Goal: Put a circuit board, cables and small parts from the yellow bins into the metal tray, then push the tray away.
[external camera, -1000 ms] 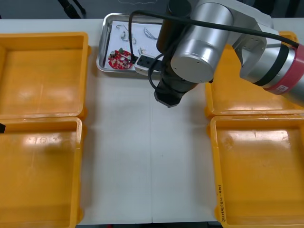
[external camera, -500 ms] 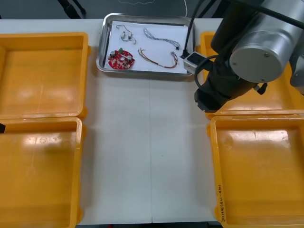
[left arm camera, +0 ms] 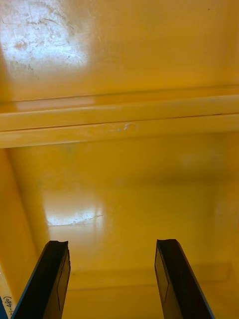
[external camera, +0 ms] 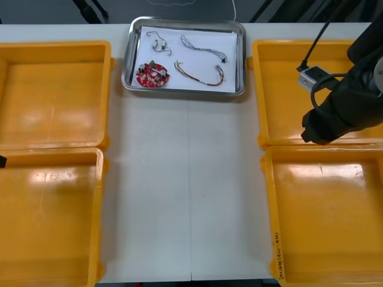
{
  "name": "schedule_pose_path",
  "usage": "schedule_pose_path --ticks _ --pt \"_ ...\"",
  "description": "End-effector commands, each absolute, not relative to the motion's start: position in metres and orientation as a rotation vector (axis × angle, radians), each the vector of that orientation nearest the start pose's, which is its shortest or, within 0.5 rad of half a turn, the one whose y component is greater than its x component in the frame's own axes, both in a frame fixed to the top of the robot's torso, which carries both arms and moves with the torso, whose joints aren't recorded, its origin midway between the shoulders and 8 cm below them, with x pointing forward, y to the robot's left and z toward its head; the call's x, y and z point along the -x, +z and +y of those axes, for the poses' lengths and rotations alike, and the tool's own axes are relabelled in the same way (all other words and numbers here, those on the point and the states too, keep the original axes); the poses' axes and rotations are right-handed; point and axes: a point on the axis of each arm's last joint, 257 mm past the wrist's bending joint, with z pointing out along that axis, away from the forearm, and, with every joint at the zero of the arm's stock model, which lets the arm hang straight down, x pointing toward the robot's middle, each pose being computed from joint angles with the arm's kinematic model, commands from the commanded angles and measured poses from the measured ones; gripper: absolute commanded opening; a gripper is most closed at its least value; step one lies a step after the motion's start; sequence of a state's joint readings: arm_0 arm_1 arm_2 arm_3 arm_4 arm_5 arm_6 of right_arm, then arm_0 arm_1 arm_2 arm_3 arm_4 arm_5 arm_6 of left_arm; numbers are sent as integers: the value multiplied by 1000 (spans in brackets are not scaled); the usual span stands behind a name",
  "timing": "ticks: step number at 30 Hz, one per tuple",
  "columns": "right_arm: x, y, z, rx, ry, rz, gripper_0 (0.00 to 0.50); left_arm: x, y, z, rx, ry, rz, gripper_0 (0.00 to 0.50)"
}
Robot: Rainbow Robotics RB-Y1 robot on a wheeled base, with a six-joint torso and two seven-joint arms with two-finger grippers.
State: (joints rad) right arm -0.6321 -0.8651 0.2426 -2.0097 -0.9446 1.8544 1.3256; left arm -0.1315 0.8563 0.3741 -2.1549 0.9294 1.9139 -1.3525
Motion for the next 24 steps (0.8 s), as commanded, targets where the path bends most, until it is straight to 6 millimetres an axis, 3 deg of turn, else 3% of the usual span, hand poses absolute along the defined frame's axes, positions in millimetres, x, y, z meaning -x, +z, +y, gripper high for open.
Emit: schedule_pose_path --ticks 1,13,24 --pt "-423 -141 -288 523 -102 2689 500 -358 -147 405 -74 78 2690 500" --pt "-395 -165 -327 319 -49 2736 500 -358 -147 405 -74 78 2690 500" --pt "-391 -172 -341 185 -11 2729 500 -358 -147 405 -74 78 2690 500"
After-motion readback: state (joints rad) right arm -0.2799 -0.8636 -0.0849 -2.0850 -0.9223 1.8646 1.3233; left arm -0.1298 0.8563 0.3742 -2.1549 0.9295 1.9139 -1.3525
